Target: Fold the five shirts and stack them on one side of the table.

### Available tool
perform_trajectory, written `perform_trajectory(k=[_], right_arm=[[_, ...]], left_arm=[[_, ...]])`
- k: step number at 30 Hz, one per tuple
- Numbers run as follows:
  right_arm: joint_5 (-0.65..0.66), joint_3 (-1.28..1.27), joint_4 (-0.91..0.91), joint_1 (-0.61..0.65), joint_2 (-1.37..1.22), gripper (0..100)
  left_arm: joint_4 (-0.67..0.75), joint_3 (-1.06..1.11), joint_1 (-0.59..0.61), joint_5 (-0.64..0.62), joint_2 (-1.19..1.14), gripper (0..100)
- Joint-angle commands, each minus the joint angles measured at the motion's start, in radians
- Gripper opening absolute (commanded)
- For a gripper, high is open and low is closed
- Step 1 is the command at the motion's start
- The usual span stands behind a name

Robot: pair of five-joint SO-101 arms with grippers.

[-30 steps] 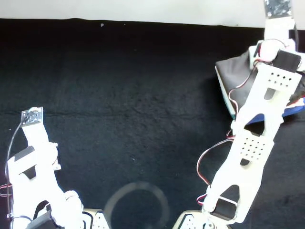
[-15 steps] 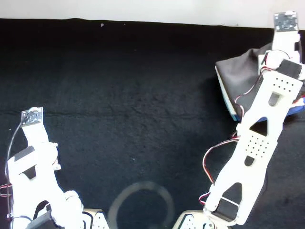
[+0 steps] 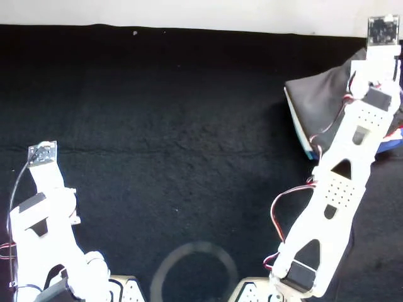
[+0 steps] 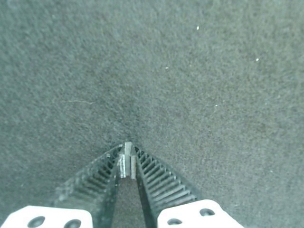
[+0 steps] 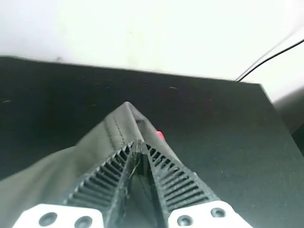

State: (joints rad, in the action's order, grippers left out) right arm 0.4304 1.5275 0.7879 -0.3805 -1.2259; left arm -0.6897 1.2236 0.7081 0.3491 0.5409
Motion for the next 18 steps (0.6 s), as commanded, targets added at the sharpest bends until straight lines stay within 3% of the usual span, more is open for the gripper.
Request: perform_trajectory(k=[1,4,11,18], right_arm=[[-0.008,0.022,-0.068,-0.016,0.015,0.6],[-0.021,0.062,-0.068,-0.013,0.015,0.6],[-0.256,0.249,-0.045,-0.013,0.031,0.6],[-0.255,0.236,0.309,0.027,0.208,0.6]], left_arm=[[0.017,0.002,-0.018,0.011,0.015,1],[0.017,0.002,-0.018,0.011,0.015,1],[0.017,0.002,-0.019,0.011,0.015,1],[0.017,0.002,-0.019,0.011,0.015,1]])
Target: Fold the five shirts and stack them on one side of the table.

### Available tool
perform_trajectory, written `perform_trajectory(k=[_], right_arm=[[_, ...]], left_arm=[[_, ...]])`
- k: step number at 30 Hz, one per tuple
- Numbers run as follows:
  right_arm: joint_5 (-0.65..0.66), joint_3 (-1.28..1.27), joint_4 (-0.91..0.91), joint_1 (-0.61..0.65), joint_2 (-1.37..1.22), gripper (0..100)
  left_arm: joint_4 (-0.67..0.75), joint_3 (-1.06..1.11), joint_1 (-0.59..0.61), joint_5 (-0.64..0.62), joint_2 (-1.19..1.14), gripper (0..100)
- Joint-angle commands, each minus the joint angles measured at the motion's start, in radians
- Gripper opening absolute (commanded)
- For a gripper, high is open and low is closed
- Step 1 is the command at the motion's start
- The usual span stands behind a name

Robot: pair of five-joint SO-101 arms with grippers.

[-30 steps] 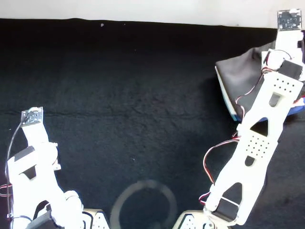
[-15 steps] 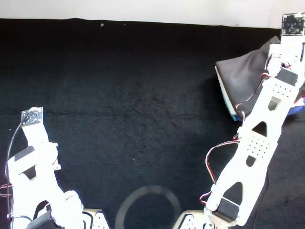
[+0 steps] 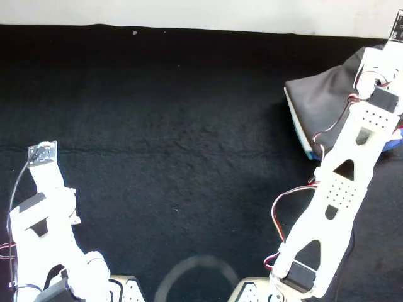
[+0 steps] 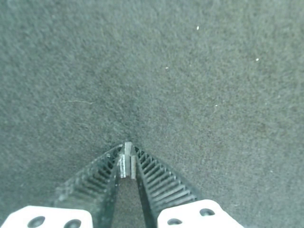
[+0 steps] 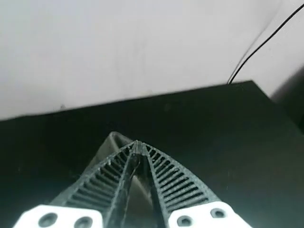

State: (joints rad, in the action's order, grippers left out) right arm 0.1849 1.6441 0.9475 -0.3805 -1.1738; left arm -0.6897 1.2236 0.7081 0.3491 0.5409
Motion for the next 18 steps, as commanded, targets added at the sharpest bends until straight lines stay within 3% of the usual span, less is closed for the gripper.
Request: perform_trajectory(k=[1,5,9,18], right_arm=[[-0.009,0.119,0.216,0.035,0.180,0.6],[-0.008,0.117,0.412,0.045,0.232,0.6],[-0.008,0.099,0.447,0.027,0.206,0.6],[-0.008,0.087,0.105,-0.120,-0.044,0.6]], left_arm=[[0.017,0.002,-0.019,0.011,0.015,1],[0.017,0.002,-0.019,0.011,0.015,1],[0.017,0.002,-0.019,0.011,0.015,1],[0.017,0.002,-0.019,0.011,0.015,1]])
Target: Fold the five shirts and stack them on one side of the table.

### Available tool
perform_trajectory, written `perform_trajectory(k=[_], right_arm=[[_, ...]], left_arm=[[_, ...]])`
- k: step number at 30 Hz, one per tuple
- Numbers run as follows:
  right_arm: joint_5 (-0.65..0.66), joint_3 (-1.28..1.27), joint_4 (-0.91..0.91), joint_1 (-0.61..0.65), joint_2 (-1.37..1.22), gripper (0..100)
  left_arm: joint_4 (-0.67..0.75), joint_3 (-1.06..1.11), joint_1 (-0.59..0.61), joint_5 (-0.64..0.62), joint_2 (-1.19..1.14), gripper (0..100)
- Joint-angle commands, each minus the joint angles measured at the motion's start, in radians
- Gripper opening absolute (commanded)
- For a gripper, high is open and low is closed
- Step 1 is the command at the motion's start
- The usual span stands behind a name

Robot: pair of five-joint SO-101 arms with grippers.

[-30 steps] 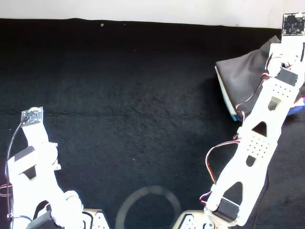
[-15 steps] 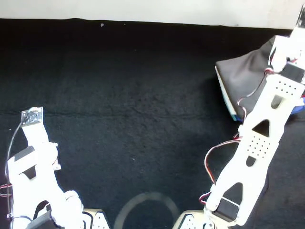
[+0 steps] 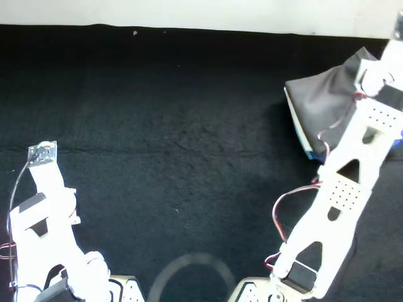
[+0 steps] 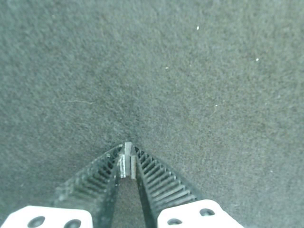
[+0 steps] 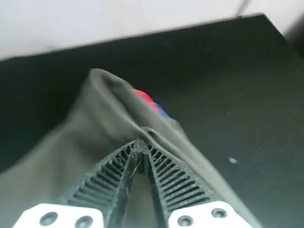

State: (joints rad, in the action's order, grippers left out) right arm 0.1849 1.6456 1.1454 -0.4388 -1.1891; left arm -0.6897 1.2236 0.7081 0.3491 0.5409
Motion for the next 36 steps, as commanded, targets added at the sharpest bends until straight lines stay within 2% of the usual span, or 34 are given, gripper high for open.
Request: perform_trajectory(k=[1,5,11,19,25,29,36], right_arm=[[-0.008,0.085,-0.110,-0.077,-0.054,0.6],[-0.008,0.087,-0.153,-0.117,-0.105,0.6],[-0.014,0.088,-0.140,-0.110,-0.045,0.6],[-0.015,0.088,0.105,-0.031,0.199,0.6],[-0.009,0.088,0.274,-0.062,0.315,0.7],[-0.009,0.081,0.363,-0.110,0.305,0.7],[-0.008,0.087,0.366,-0.180,0.148,0.7]], left_arm=[[0.017,0.002,-0.019,0.011,0.015,1],[0.017,0.002,-0.019,0.011,0.015,1],[0.017,0.002,-0.019,0.011,0.015,1],[0.017,0.002,-0.019,0.011,0.015,1],[0.017,0.002,-0.019,0.011,0.015,1],[0.017,0.002,-0.019,0.011,0.015,1],[0.017,0.002,-0.019,0.011,0.015,1]])
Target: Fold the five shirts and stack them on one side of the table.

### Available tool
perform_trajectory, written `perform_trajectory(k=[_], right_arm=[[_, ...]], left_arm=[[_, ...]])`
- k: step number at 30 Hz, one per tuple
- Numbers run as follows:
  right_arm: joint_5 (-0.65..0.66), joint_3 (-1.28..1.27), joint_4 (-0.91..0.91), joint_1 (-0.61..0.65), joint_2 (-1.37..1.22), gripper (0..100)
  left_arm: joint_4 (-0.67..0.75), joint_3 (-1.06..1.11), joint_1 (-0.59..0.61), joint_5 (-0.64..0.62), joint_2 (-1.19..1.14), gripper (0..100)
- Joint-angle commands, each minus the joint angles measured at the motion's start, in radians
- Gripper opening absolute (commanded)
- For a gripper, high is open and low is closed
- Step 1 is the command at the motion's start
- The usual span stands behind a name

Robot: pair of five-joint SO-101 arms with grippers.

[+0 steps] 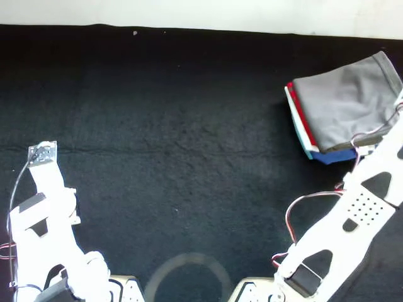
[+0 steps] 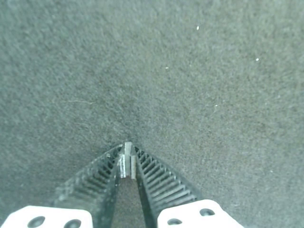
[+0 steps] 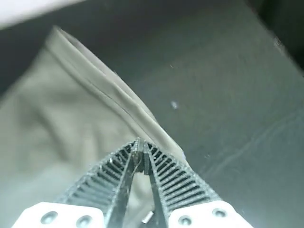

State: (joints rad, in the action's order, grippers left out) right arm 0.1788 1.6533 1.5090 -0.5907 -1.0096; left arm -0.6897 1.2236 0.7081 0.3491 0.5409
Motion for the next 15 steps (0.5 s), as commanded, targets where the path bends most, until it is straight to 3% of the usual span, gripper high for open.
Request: perform_trajectory(k=[1,9,15], right_arm=[[-0.002,0.079,0.002,-0.033,-0.051,0.7],[-0.008,0.097,0.010,-0.028,-0.096,0.7],[-0.034,0.117,0.056,0.027,0.074,0.7]], left_arm=[[0.017,0.002,-0.019,0.011,0.015,1],[0.017,0.002,-0.019,0.011,0.015,1],[0.017,0.002,-0.019,0.011,0.015,1]])
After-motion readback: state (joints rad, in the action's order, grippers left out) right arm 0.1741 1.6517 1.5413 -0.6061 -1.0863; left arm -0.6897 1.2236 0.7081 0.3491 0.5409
